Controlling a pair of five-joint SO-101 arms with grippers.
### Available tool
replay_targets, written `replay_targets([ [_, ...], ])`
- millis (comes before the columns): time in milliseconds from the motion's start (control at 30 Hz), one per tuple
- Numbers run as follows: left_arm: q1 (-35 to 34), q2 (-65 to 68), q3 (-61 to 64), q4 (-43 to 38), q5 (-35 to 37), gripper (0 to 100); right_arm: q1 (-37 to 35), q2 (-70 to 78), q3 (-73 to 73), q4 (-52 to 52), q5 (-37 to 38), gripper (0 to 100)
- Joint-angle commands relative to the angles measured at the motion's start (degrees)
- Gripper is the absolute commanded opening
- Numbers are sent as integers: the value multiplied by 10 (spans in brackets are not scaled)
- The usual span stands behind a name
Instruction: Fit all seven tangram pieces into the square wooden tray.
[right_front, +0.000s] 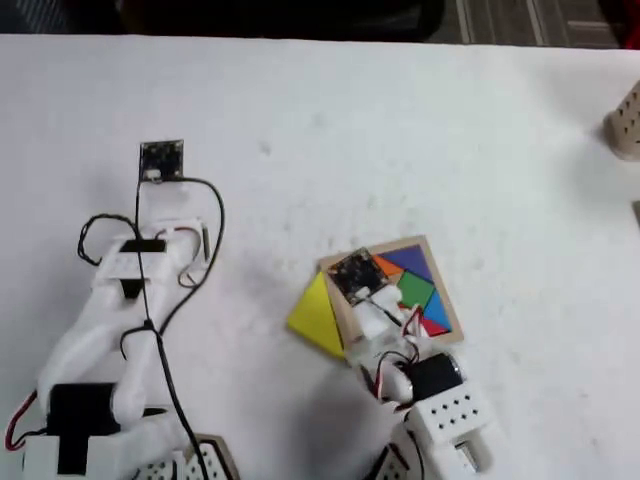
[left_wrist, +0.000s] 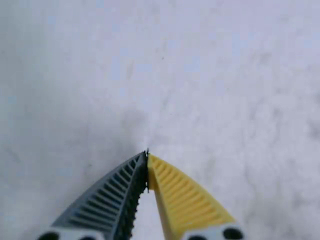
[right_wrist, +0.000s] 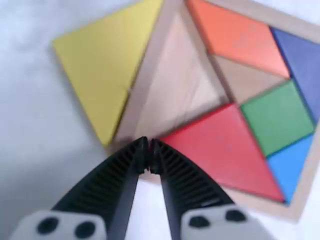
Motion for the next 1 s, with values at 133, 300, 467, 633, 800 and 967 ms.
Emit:
replay_targets([
  [133,3,-8,-23,1,2,22,56,-3,4,13,37,17],
  [300,3,-8,-23,1,2,22,53,-3,-34,11,20,18],
  [467,3,-8,-23,1,2,22,2,2,-94,14,-61,22],
  [633,3,-8,-23,1,2,22,-91,3,-75,10,-97,149],
  [800,2,-8,-23,1,2,22,-92,3,-27,-28,-99,144],
  [967,2,-8,-23,1,2,22,-51,2,14,-70,-55,136],
])
